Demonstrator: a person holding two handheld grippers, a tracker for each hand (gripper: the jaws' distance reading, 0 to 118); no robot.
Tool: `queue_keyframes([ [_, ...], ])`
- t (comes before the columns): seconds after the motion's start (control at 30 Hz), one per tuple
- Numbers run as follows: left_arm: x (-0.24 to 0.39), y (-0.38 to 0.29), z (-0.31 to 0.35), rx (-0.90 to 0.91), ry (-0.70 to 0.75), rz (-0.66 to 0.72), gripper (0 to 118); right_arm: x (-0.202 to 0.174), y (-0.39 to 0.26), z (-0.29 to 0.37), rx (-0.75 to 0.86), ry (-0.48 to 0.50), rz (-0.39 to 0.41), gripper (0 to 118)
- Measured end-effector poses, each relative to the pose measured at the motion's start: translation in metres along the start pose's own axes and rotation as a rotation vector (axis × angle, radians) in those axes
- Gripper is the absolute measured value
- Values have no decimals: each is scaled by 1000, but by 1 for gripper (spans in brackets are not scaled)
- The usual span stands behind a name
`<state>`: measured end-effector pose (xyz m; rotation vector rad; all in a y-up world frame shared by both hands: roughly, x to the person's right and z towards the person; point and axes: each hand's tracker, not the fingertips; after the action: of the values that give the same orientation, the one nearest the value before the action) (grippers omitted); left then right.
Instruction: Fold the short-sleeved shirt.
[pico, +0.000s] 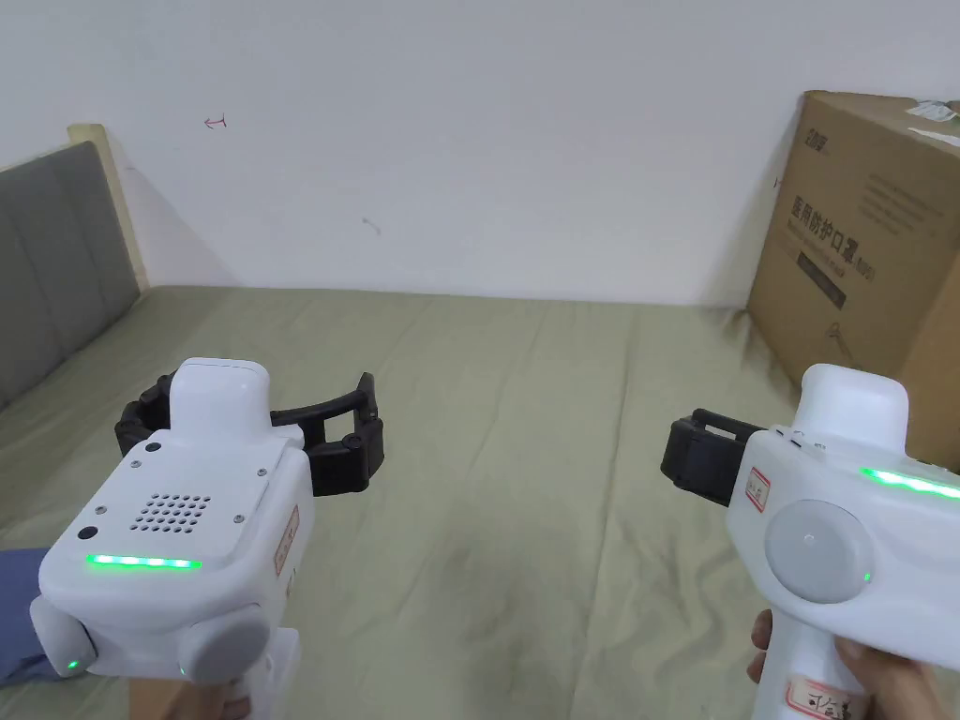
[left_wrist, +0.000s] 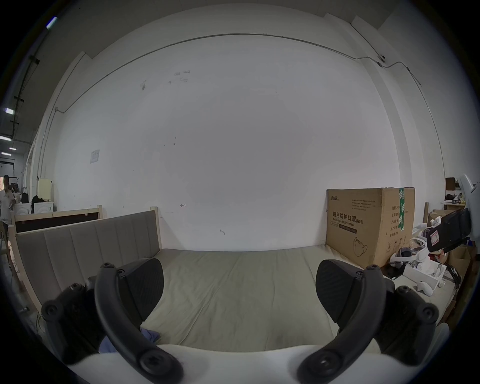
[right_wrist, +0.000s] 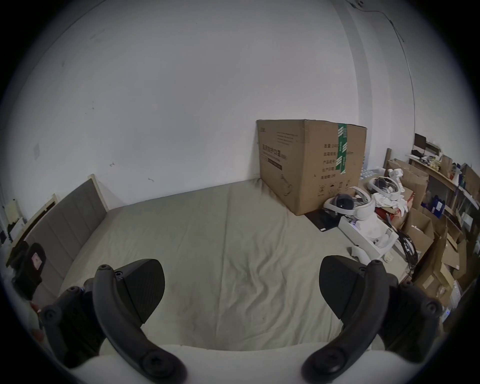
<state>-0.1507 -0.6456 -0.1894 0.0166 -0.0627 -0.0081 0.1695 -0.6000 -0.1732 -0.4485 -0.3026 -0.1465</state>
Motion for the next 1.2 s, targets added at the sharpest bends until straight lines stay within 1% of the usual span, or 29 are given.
queue_keyframes([
  [0.07, -1, 0, 0, 3, 0, 3, 115, 0, 0, -1, 6, 13, 40, 118],
  [0.1, -1, 0, 1, 4, 1, 4, 115, 2, -2, -2, 25, 23, 34, 118],
  [0.13, -1, 0, 1, 4, 2, 2, 115, 2, -3, -1, 63, 29, 31, 118],
  [0.2, -1, 0, 1, 7, 4, 1, 115, 1, -8, 2, 157, 48, 71, 118],
  [0.23, -2, 0, 1, 7, 4, 0, 115, 1, -11, 3, 193, 43, 96, 118],
  [0.37, -2, 1, 3, 11, 9, 5, 115, -4, -24, 11, 394, 11, 139, 118],
  [0.43, -3, 1, 3, 14, 8, 10, 115, -6, -27, 12, 444, 15, 158, 118],
  [0.53, -3, 2, 4, 21, 7, 14, 115, -6, -27, 12, 452, 25, 155, 118],
  [0.7, -3, 2, 5, 27, 9, 9, 115, -2, -24, 11, 432, 63, 112, 118],
  [0.83, -2, 2, 6, 25, 10, 5, 115, 2, -22, 10, 424, 70, 89, 118],
  [1.2, -3, 3, 6, 24, 14, -1, 115, 4, -22, 11, 428, 86, 96, 118],
])
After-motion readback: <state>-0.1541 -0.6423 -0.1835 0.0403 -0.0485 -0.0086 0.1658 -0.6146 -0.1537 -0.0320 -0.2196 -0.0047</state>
